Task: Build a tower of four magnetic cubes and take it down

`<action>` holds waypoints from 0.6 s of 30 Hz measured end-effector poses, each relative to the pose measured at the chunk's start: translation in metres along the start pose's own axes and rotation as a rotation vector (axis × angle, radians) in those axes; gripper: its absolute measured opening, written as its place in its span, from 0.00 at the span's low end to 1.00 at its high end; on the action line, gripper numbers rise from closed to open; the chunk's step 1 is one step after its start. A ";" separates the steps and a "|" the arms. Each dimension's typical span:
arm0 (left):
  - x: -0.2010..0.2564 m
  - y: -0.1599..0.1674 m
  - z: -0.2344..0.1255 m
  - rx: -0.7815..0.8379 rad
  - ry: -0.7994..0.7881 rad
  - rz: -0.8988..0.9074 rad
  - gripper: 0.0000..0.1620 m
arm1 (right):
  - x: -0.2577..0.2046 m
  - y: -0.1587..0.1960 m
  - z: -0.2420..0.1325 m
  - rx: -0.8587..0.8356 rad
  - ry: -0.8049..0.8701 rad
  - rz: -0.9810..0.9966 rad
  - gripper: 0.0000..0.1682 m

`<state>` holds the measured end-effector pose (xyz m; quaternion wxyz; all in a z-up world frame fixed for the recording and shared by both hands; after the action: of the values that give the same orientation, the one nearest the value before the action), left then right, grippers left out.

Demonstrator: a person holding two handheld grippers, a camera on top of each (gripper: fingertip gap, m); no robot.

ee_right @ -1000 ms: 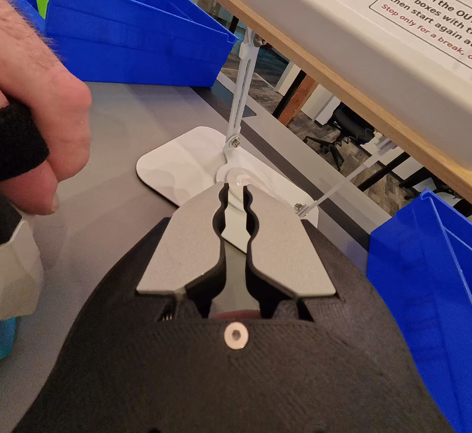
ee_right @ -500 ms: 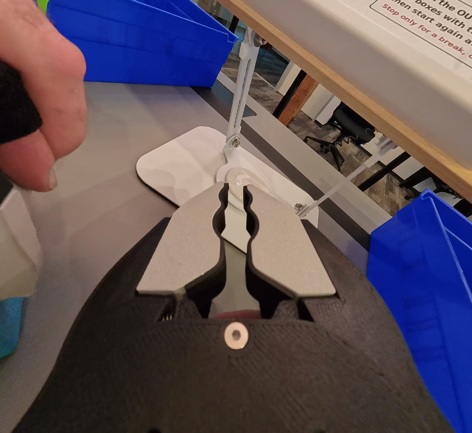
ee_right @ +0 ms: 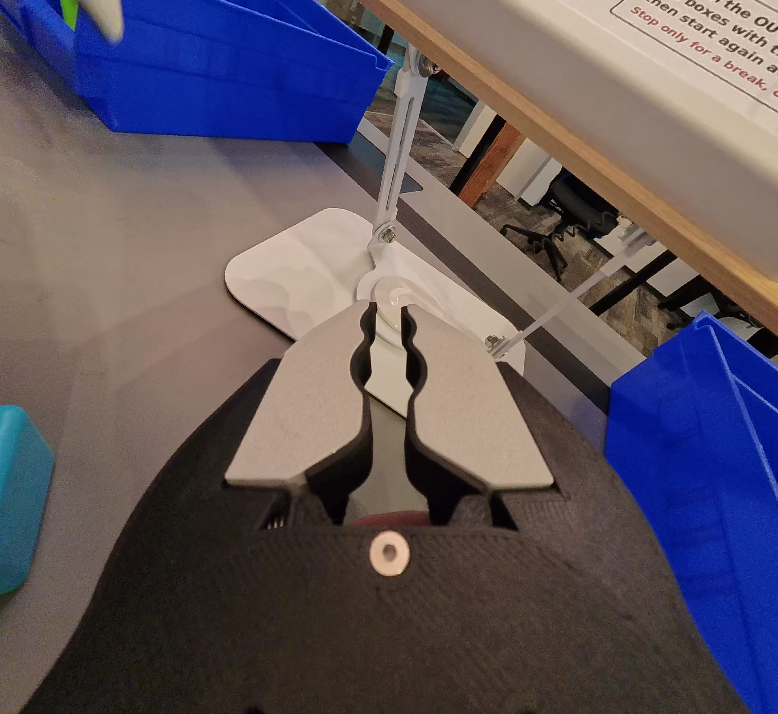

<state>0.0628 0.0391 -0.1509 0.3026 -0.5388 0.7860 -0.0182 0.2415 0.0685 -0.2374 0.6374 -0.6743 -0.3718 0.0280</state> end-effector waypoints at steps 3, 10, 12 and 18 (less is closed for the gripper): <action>-0.018 0.035 -0.024 -0.080 -0.125 -0.094 0.31 | 0.000 0.000 0.000 0.000 0.000 0.000 0.07; -0.044 0.141 -0.053 -0.285 -0.255 -0.364 0.31 | 0.000 0.000 0.000 -0.001 -0.002 0.004 0.07; -0.046 0.159 -0.057 -0.318 -0.274 -0.406 0.31 | 0.000 0.000 0.000 -0.001 -0.003 0.004 0.07; -0.047 0.211 -0.055 -0.492 -0.274 -0.493 0.33 | 0.000 0.000 0.000 -0.002 -0.004 0.002 0.07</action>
<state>-0.1293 0.1512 -0.1597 0.2532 -0.7659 0.5657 0.1712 0.2414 0.0688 -0.2376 0.6358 -0.6753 -0.3727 0.0295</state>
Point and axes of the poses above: each gripper's, where its closed fingertips meet, z out along the fingers, y out of its underside, x = y × z across the jaws, the point moved 9 cm from there along -z, back along the fingers, and after that the axes turned 2 degrees about x, right-handed, at the moved point
